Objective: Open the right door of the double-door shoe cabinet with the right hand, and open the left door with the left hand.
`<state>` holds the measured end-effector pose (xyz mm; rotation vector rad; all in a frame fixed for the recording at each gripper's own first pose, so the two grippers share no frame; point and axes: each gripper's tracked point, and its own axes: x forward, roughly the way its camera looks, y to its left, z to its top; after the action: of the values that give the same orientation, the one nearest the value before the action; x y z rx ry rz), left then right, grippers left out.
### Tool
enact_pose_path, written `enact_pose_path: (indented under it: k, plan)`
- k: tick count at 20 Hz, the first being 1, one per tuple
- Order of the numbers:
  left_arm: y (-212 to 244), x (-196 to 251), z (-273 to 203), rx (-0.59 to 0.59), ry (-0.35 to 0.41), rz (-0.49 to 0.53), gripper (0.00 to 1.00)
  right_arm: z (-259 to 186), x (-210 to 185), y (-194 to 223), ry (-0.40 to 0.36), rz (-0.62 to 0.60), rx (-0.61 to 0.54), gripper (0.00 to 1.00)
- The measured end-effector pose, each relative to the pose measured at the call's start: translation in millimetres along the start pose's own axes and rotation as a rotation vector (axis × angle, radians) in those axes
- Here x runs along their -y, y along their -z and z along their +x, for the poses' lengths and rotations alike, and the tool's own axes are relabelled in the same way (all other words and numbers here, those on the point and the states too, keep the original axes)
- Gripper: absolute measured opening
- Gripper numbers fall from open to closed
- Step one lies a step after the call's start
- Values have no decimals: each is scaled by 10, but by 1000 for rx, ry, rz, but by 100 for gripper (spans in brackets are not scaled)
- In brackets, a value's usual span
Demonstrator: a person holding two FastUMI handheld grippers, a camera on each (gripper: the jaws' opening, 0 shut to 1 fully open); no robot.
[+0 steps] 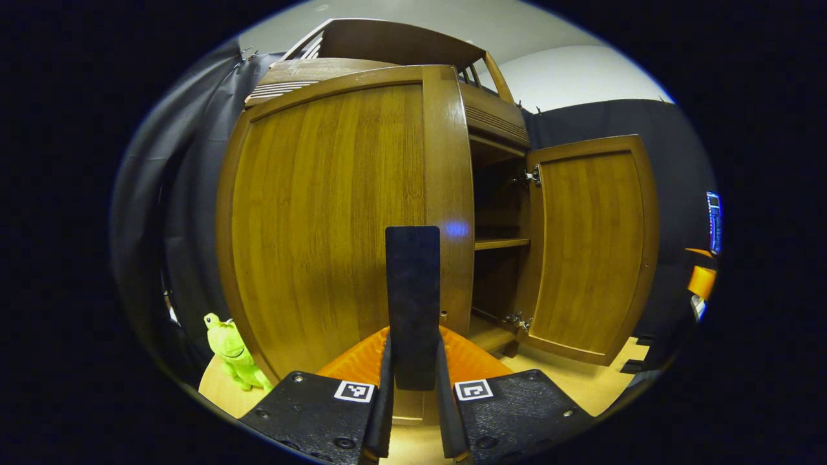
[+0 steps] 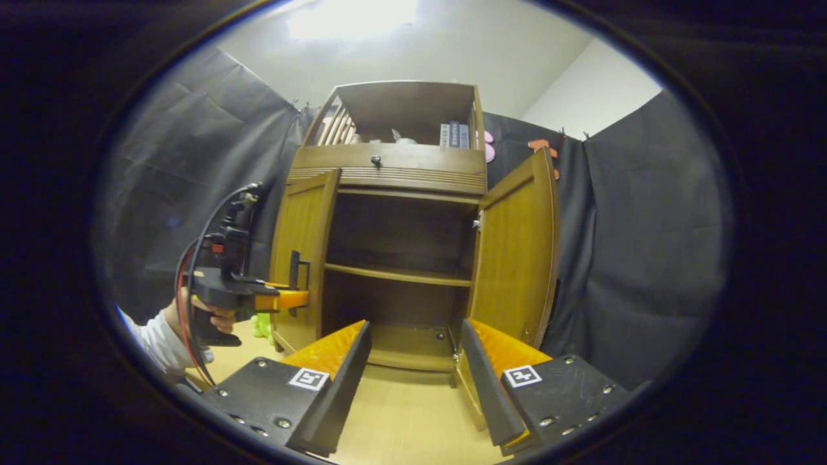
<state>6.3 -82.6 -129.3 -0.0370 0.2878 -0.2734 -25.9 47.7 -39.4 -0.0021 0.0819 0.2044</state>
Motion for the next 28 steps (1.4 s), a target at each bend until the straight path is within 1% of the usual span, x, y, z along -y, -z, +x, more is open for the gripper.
enact_pose_path:
  k: [1, 2, 3, 4, 5, 11, 12, 15, 17, 18, 21, 23, 24, 25, 26, 28]
  plan:
    - [-1, -14, -49, 2, -3, -3, 31, -6, 15, -4, 0, 14, 2, 86]
    - [-8, -23, -91, 5, -5, -5, 31, -2, 35, 9, 2, 24, 3, 81]
    - [-2, -40, -140, 7, -6, -6, 31, 1, 64, 17, 8, 27, 2, 81]
    - [-9, -46, -174, 12, -9, -13, 31, -10, 97, 44, 15, 27, 0, 83]
    - [6, -59, -213, 10, -12, -9, 31, -13, 116, 46, 19, 27, -2, 81]
    - [20, -171, -504, 12, -29, 7, 31, 22, 83, 108, 14, 29, -15, 81]
    - [21, -202, -563, 11, -31, 7, 31, 10, 60, 114, 9, 26, -15, 83]
    - [22, -322, -770, 16, -41, 4, 31, 11, 72, 72, 7, 17, -2, 83]
    - [26, -423, -924, 20, -54, 2, 31, 13, 95, 59, 13, 28, 6, 83]
    - [24, -476, -986, 21, -60, 1, 31, 26, 106, 61, 16, 34, 8, 81]
    - [88, -622, -1145, 11, -80, -14, 30, 54, 146, 73, 31, 53, 11, 81]
    - [81, -759, -1239, 12, -117, -2, 31, 66, 162, 98, 41, 58, 12, 81]
    - [80, -852, -1293, 6, -151, 21, 31, 65, 197, 111, 55, 41, 18, 81]
    - [71, -967, -1345, 7, -184, 41, 30, 64, 239, 103, 76, 18, 24, 83]
    - [49, -1093, -1353, -3, -220, 57, 27, 73, 268, 110, 90, 1, 25, 83]
    - [81, -1337, -1488, 2, -296, 73, 21, 99, 264, 122, 88, 1, 26, 83]
